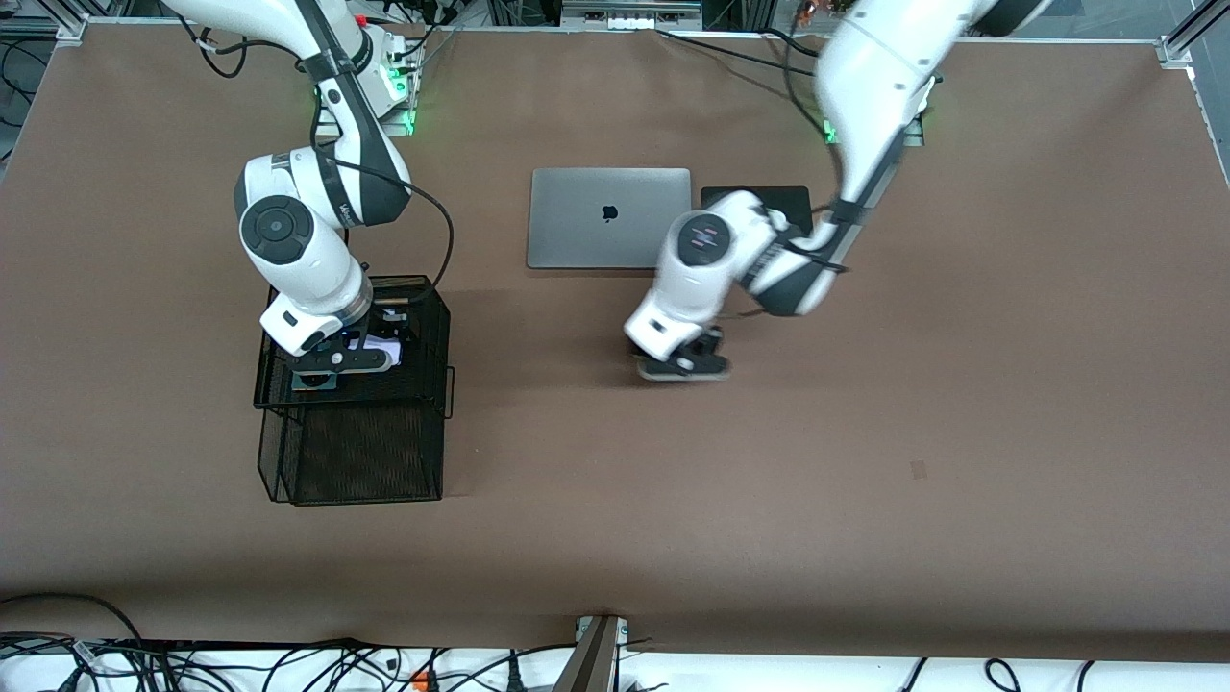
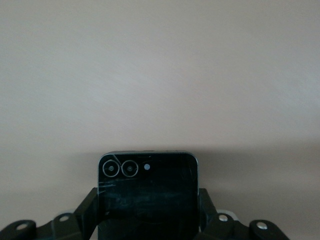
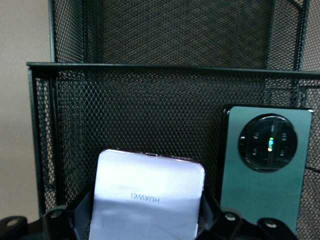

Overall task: Place phones with both arms
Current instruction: 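Drop the HUAWEI in the basket while the left gripper sets the black phone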

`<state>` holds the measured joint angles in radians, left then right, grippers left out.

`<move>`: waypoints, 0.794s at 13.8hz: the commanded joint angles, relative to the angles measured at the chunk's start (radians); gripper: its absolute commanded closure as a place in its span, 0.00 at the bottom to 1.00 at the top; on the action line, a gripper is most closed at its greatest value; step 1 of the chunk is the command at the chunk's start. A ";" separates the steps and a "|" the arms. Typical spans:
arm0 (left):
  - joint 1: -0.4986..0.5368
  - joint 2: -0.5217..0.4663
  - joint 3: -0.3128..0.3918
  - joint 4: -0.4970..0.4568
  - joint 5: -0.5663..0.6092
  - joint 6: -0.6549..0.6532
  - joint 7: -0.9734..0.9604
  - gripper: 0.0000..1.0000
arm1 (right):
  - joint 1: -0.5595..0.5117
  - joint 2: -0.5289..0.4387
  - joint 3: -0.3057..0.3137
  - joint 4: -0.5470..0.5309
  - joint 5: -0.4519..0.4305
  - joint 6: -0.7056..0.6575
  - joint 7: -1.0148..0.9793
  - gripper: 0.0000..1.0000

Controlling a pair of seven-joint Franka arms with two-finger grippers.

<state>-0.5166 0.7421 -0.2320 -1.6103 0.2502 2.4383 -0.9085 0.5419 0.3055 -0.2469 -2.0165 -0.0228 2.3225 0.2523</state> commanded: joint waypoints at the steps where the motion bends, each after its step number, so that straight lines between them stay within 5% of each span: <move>1: -0.101 0.106 0.052 0.167 -0.012 -0.073 -0.029 1.00 | 0.009 -0.040 -0.014 -0.033 0.067 0.014 -0.021 1.00; 4: -0.132 0.158 0.077 0.231 -0.009 -0.077 -0.044 1.00 | 0.009 -0.032 -0.022 -0.030 0.075 0.029 -0.021 0.90; 6: -0.132 0.167 0.088 0.234 -0.009 -0.076 -0.044 1.00 | 0.007 -0.032 -0.023 -0.028 0.076 0.037 -0.021 0.49; 8: -0.137 0.175 0.102 0.240 -0.009 -0.076 -0.044 0.86 | 0.007 -0.031 -0.023 -0.027 0.078 0.044 -0.019 0.34; 9: -0.137 0.175 0.102 0.240 -0.008 -0.076 -0.044 0.61 | 0.007 -0.031 -0.023 -0.025 0.078 0.044 -0.018 0.29; 10: -0.137 0.175 0.103 0.240 -0.006 -0.076 -0.044 0.12 | 0.007 -0.031 -0.023 -0.024 0.078 0.049 -0.018 0.14; 11: -0.138 0.175 0.103 0.240 -0.005 -0.076 -0.044 0.00 | 0.007 -0.029 -0.023 -0.025 0.078 0.073 -0.015 0.02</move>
<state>-0.6376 0.9078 -0.1413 -1.4079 0.2502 2.3913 -0.9571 0.5421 0.3048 -0.2629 -2.0170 0.0350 2.3608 0.2523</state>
